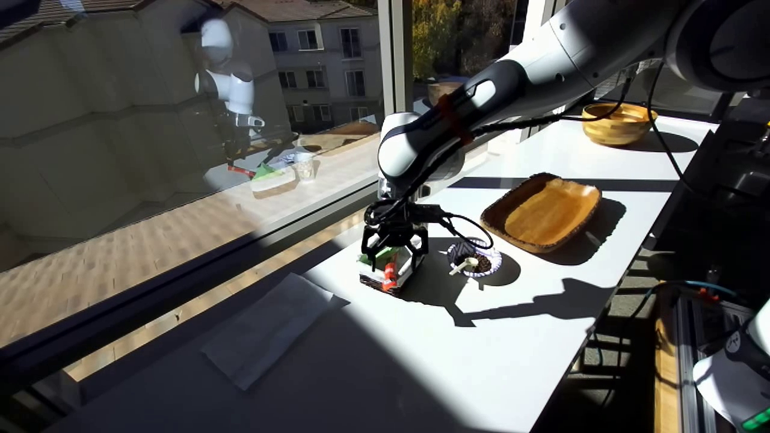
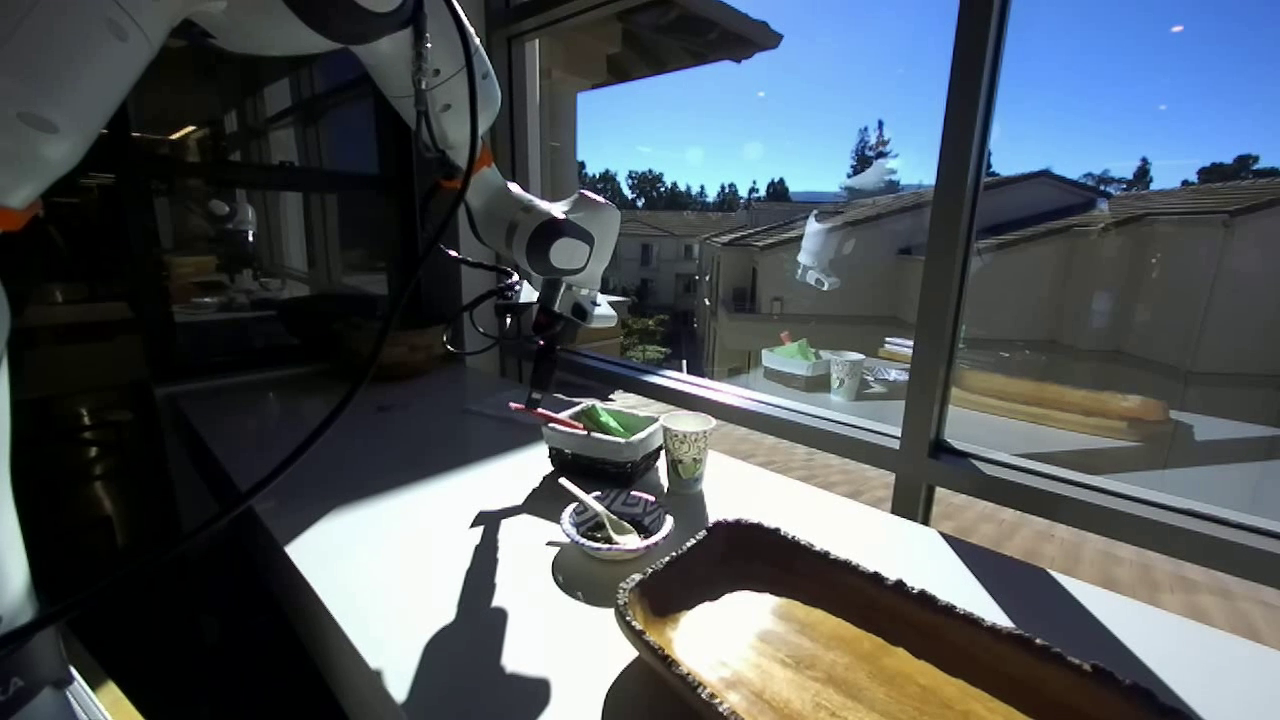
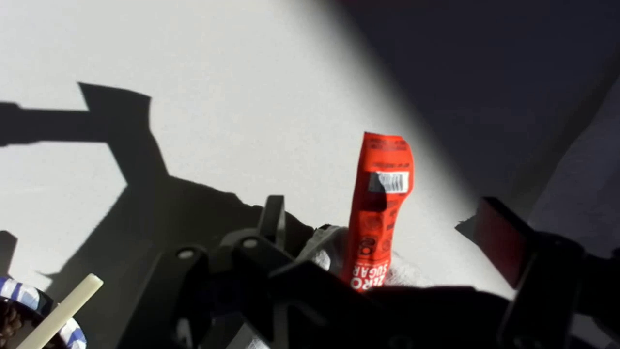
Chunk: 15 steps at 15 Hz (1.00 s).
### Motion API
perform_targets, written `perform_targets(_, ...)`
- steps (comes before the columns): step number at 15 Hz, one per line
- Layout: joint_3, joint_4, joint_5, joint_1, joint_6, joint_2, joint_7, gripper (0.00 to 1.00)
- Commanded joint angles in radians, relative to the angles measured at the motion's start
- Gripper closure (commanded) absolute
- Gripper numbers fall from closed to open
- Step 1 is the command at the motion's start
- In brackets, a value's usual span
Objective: Put the orange packet in the brown bowl
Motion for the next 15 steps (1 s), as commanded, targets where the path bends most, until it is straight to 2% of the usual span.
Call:
perform_targets(1,-0.006,0.031,0.017,0.005,-0.040,0.043,0.008,0.00)
perform_targets(4,-0.020,0.027,0.006,0.013,-0.025,0.057,0.035,0.03)
perform_targets(5,-0.022,0.027,0.007,0.013,-0.015,0.061,0.041,0.10)
perform_targets(6,-0.023,0.030,0.007,0.013,-0.013,0.065,0.046,0.28)
perform_targets(7,-0.023,0.034,0.006,0.014,-0.015,0.068,0.049,0.29)
perform_targets(8,-0.023,0.036,0.007,0.013,-0.017,0.069,0.051,0.36)
perform_targets(13,-0.023,0.046,0.002,0.015,-0.019,0.073,0.060,0.76)
perform_targets(15,-0.022,0.051,-0.001,0.016,-0.018,0.078,0.056,0.81)
